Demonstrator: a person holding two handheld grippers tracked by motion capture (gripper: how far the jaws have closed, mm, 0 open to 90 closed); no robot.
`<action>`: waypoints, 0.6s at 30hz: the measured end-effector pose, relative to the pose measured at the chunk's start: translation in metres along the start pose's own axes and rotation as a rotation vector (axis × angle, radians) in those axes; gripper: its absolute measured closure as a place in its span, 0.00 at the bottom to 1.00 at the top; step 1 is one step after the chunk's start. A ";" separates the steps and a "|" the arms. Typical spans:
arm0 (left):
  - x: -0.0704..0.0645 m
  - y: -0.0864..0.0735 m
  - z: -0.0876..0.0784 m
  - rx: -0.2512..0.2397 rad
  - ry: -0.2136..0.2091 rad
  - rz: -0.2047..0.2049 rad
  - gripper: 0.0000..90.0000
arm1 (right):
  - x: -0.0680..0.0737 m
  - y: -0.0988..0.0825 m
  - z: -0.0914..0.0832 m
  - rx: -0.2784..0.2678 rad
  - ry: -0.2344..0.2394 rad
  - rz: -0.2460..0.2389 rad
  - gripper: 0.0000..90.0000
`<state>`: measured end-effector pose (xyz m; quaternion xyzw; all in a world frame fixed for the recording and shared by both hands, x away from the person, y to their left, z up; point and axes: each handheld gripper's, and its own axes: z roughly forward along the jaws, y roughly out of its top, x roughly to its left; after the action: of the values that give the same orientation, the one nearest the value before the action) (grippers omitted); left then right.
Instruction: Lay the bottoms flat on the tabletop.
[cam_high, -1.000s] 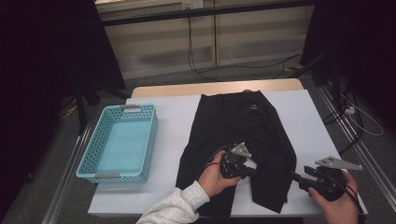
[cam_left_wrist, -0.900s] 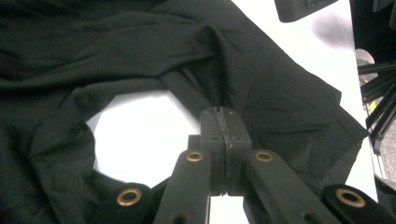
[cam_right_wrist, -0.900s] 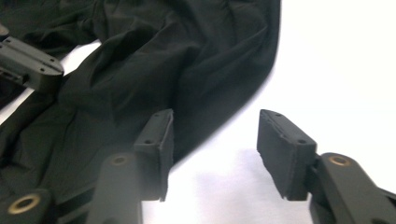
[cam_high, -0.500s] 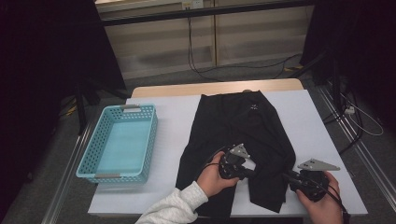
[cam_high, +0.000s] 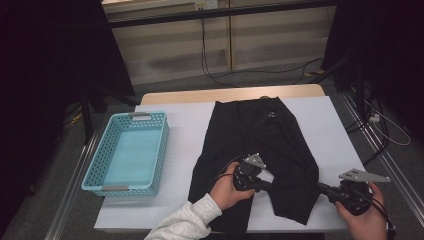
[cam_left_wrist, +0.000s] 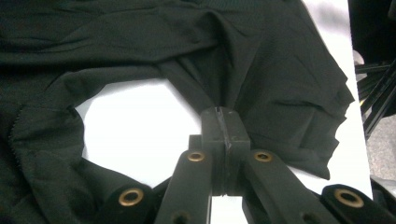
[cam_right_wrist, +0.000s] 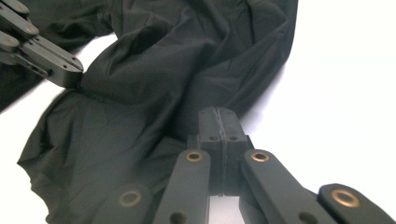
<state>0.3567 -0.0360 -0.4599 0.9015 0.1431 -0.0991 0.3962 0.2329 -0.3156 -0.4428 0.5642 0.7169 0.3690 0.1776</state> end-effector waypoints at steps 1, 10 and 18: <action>0.000 0.000 0.000 0.005 -0.003 -0.004 1.00 | -0.001 -0.001 -0.001 0.001 0.001 0.008 1.00; -0.001 0.000 0.000 0.025 -0.005 -0.008 1.00 | -0.016 -0.006 -0.005 0.025 -0.056 0.045 1.00; -0.001 -0.001 0.000 -0.001 -0.012 -0.014 1.00 | -0.028 -0.011 -0.013 0.012 -0.102 0.070 0.99</action>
<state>0.3558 -0.0356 -0.4601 0.8996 0.1471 -0.1074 0.3970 0.2256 -0.3468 -0.4466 0.6080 0.6891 0.3412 0.1976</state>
